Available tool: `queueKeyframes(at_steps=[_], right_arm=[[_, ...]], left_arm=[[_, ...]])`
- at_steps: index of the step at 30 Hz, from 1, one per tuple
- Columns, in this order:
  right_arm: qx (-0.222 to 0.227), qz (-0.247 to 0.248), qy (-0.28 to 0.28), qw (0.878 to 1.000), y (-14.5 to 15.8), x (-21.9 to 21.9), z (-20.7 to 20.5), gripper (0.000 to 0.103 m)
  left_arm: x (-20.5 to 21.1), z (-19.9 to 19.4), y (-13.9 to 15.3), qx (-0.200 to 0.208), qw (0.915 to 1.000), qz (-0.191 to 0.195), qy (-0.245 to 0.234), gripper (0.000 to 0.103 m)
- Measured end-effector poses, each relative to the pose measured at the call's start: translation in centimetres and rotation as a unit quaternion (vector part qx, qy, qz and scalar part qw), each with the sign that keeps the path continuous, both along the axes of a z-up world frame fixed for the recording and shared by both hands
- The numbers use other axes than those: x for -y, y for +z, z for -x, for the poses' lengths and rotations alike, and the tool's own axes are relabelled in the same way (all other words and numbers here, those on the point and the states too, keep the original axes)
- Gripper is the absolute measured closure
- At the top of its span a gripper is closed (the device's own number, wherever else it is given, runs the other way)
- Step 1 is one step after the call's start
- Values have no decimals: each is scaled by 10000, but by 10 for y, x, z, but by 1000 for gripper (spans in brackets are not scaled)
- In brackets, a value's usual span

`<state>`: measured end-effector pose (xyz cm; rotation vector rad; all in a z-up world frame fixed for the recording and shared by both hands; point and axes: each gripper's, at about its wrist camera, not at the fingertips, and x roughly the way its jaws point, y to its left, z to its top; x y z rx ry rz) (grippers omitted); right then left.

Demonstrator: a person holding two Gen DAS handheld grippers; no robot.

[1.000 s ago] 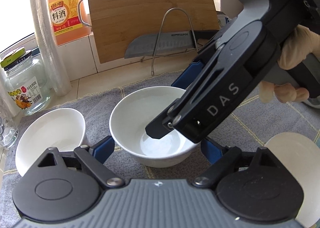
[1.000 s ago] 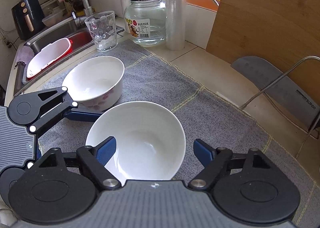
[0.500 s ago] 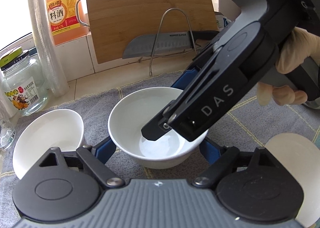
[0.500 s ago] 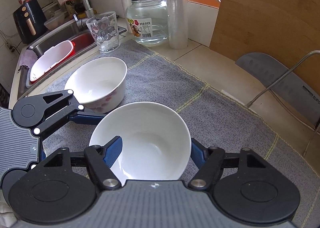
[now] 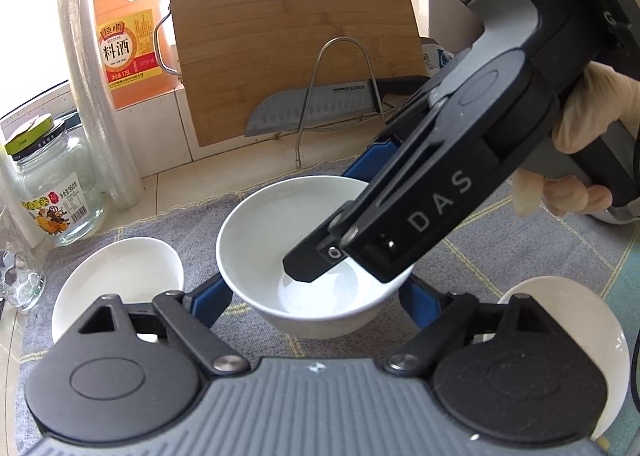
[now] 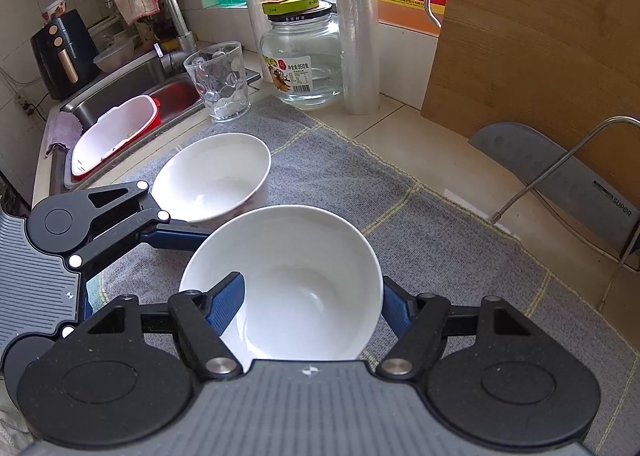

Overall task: Organize plates and bowls
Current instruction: 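Lift the white bowl with both grippers, then carry the white bowl with both grippers over the floral bowl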

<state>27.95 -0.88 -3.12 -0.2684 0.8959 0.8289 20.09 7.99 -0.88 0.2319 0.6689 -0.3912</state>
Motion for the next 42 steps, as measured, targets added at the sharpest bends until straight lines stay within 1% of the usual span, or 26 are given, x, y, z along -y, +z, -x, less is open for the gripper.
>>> queueKeyframes(at_steps=[5,15,31,38,42], right_arm=[[156,-41,33,9999,15,3,17,26],[237,-260,-52,9994,33,13,58,23],[245,-235,-476,9983,37,48,121,23],[209,-258,-811,9962,33,64,137,22],[190,-267,-914,9953,32,70,143,22]], left_arm=[[0,12,12,42,10000,-5,-66,13],[2,40,26,-6,9996,1,-265,13],[24,85,30,-102,9965,69,-831,13],[33,91,28,-179,9940,115,-1073,13],[38,94,27,-213,9929,115,-1163,13]])
